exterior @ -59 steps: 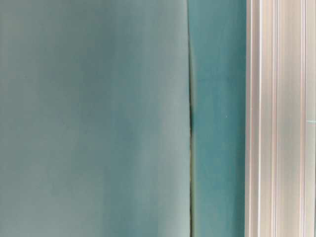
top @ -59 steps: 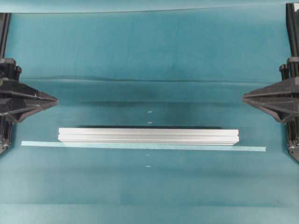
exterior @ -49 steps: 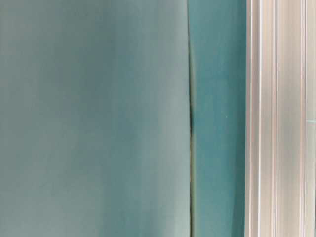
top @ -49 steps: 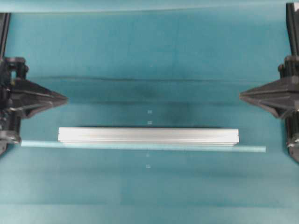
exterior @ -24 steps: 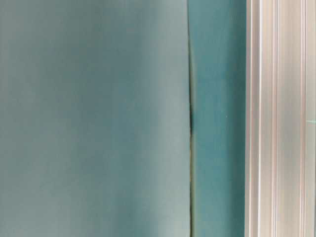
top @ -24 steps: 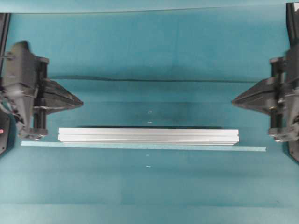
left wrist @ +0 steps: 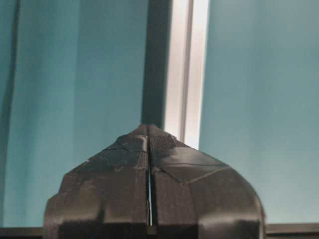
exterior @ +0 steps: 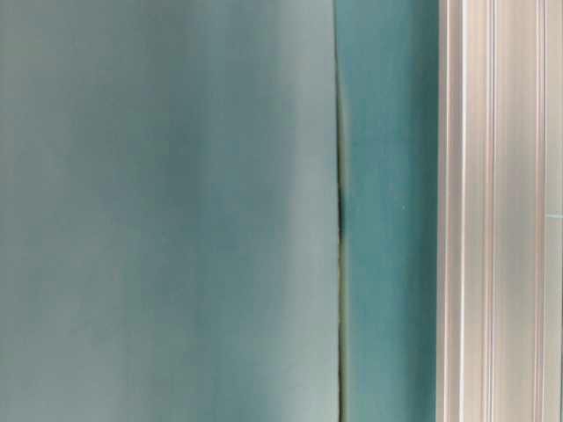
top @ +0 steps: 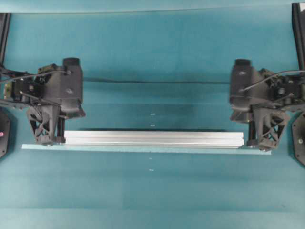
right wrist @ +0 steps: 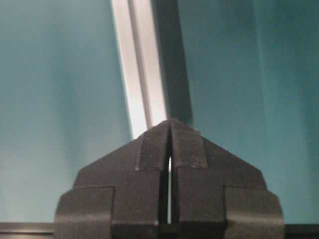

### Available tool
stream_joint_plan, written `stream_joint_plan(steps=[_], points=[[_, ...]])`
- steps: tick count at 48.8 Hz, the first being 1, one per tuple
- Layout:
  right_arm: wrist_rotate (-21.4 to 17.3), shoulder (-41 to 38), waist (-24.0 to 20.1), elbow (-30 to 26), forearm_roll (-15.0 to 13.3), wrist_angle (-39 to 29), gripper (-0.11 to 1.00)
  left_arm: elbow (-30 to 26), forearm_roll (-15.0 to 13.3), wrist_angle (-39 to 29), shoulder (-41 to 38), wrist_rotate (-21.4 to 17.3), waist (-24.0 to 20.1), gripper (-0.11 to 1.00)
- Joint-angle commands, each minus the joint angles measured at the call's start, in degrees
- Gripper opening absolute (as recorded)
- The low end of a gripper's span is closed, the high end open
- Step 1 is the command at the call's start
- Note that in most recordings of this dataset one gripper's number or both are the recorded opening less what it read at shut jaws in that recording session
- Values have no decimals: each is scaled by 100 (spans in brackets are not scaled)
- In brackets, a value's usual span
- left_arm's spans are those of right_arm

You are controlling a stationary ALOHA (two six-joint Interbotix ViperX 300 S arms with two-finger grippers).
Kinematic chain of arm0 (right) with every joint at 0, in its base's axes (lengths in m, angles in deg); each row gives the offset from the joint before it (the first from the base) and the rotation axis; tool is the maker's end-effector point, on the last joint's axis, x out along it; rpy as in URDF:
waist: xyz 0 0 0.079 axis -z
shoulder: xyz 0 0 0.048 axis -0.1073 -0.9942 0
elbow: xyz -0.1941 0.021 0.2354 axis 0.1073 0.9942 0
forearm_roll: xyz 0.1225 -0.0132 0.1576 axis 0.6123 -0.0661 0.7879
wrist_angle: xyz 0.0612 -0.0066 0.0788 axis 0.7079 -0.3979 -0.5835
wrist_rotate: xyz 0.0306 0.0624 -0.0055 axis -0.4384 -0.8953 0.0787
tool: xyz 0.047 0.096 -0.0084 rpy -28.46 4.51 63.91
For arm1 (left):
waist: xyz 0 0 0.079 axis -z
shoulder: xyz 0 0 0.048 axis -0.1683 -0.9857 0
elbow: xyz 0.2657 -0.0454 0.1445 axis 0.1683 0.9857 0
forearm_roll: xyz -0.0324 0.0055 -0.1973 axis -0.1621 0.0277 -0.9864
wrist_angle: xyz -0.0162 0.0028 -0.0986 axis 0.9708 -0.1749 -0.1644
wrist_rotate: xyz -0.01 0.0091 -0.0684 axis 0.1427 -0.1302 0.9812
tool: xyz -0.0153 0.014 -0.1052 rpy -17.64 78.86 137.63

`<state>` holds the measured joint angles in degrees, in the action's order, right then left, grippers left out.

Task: Lift the metal rail with both hands and move it towards you.
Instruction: 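Move both grippers down over the two ends of the silver rail, then close both grippers on the rail near its ends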

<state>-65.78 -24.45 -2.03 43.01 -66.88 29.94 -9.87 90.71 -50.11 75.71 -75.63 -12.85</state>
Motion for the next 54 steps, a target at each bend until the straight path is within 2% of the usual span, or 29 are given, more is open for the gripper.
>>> stream_joint_plan(steps=[1,11,23,30,34,39,43,46,50,54], points=[[35,-246,-44,-264,-9,-290,-1,-220,26,-237,-70,-26,44,-6],[105,-668,-97,-422,-35,-404,-1,-299,26,-325,-141,-18,44,-6],[439,-738,-114,-466,-35,-290,3,-255,26,-325,-114,-18,53,-6],[527,-756,-123,-448,-35,-97,12,-158,26,-352,-141,-18,79,-2],[536,-773,-114,-404,-35,18,24,-88,26,-334,-158,-9,88,4],[519,-817,-114,-272,-35,158,51,-35,26,-290,-176,53,114,21],[519,-853,-132,-132,-53,325,74,18,26,-237,-176,18,176,45],[527,-870,-167,-35,-176,466,89,79,26,-132,-185,-9,255,64],[510,-896,-211,44,-325,615,99,167,26,9,-229,35,281,87],[510,-940,-211,53,-334,703,100,220,26,88,-290,44,299,99]])
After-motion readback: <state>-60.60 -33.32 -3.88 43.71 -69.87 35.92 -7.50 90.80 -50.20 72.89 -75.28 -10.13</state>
